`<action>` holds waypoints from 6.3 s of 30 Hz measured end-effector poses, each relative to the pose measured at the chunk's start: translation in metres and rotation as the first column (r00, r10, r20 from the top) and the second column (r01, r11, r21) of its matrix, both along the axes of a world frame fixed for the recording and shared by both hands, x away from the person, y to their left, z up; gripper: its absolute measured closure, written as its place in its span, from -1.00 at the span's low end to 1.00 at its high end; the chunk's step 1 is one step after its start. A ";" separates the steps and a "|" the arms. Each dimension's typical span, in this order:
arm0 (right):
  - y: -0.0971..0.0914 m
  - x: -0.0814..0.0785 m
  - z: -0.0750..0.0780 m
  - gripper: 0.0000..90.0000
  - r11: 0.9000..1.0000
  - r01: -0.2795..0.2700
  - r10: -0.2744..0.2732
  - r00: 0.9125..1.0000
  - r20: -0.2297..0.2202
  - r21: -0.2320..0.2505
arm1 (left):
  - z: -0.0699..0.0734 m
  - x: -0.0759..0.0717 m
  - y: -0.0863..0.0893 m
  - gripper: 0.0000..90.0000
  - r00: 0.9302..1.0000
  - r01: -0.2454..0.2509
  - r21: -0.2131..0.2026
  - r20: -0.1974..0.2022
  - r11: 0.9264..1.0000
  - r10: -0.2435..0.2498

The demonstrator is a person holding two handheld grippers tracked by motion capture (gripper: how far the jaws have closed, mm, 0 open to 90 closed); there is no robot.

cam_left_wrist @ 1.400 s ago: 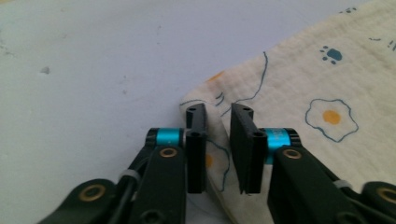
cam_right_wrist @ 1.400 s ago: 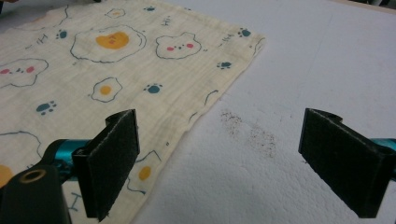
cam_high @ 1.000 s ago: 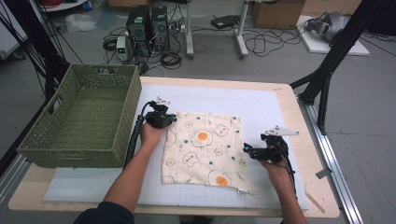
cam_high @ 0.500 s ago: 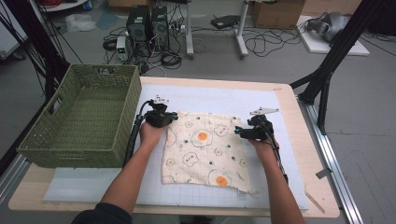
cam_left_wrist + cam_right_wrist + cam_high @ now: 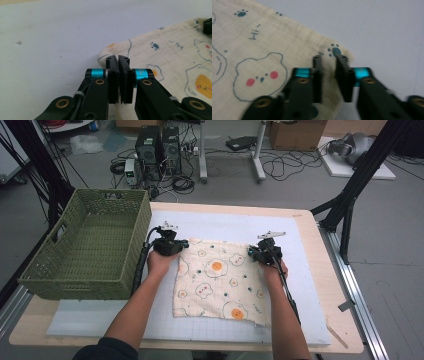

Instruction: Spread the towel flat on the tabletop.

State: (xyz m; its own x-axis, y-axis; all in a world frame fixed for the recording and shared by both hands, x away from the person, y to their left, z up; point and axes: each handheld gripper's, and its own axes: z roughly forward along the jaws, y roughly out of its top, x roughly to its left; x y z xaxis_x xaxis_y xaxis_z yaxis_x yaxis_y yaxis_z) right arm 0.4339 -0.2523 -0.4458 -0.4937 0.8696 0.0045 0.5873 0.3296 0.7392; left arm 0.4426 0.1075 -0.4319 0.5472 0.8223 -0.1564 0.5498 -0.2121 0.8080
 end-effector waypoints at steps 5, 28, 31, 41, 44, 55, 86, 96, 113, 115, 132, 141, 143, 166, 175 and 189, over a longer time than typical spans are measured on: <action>-0.002 -0.002 0.007 0.96 0.999 0.037 -0.038 0.999 0.030 0.017 | 0.013 -0.002 0.002 0.93 0.995 -0.057 -0.054 0.076 0.997 0.061; -0.010 -0.033 0.036 0.96 0.998 -0.032 0.023 0.991 0.132 0.061 | 0.027 -0.040 0.007 0.93 0.985 0.031 -0.101 0.174 0.994 -0.013; -0.012 -0.039 0.036 0.96 0.997 -0.046 0.038 0.993 0.110 0.065 | 0.025 -0.050 0.010 0.93 0.983 0.037 -0.117 0.183 0.992 -0.015; -0.011 -0.069 0.044 0.96 0.994 -0.096 0.087 0.983 0.161 0.052 | 0.027 -0.078 0.016 0.93 0.978 0.082 -0.120 0.201 0.989 -0.057; -0.014 -0.080 0.039 0.96 0.994 -0.092 0.081 0.984 0.160 0.065 | 0.024 -0.086 0.016 0.93 0.977 0.099 -0.111 0.201 0.989 -0.075; -0.020 -0.125 0.032 0.96 0.988 -0.135 0.119 0.976 0.182 0.077 | 0.018 -0.118 0.024 0.93 0.971 0.138 -0.126 0.213 0.982 -0.109; -0.035 -0.185 0.023 0.79 0.969 -0.203 0.178 0.968 0.175 0.139 | -0.012 -0.169 0.036 0.53 0.977 0.192 -0.147 0.123 0.970 -0.175; -0.051 -0.182 0.024 0.69 0.984 -0.121 0.095 0.977 0.191 0.132 | -0.009 -0.164 0.058 0.23 0.990 0.088 -0.189 0.126 0.978 -0.065; -0.029 -0.173 0.005 0.64 0.985 -0.163 0.164 0.986 -0.010 0.050 | -0.014 -0.161 0.051 0.25 0.991 0.096 -0.160 0.110 0.982 -0.078; -0.027 -0.173 0.004 0.75 0.985 -0.168 0.169 0.985 -0.026 0.047 | -0.014 -0.161 0.051 0.25 0.991 0.092 -0.163 0.108 0.982 -0.075; -0.032 -0.178 0.014 0.93 0.991 -0.129 0.130 0.991 0.033 -0.019 | -0.015 -0.156 0.031 0.26 0.994 0.111 -0.104 0.027 0.988 -0.109; -0.029 -0.177 0.012 0.92 0.989 -0.144 0.145 0.989 0.026 -0.037 | -0.018 -0.153 0.014 0.92 0.992 0.127 0.016 0.022 0.992 -0.127; -0.029 -0.176 0.012 0.92 0.989 -0.146 0.147 0.989 0.029 -0.037 | -0.017 -0.154 0.014 0.94 0.992 0.118 0.014 0.044 0.993 -0.118; -0.028 -0.175 0.012 0.90 0.989 -0.143 0.144 0.989 0.034 -0.032 | -0.017 -0.146 0.019 0.28 0.994 0.105 -0.067 0.006 0.992 -0.105; -0.027 -0.175 0.013 0.90 0.989 -0.144 0.145 0.989 0.035 -0.031 | -0.016 -0.147 0.015 0.97 0.992 0.107 -0.015 0.066 0.994 -0.106; -0.026 -0.175 0.016 0.90 0.991 -0.130 0.132 0.988 0.075 -0.027 | -0.013 -0.138 0.026 0.98 0.996 0.048 -0.138 0.087 0.989 -0.036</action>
State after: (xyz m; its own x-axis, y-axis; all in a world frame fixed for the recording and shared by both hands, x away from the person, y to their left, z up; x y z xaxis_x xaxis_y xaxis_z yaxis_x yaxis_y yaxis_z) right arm 0.2584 -0.2788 -0.4297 -0.6014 0.7969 -0.0563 0.4800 0.4168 0.7719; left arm 0.3050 0.1334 -0.4447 0.5966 0.7716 -0.2207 0.4719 -0.1148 0.8741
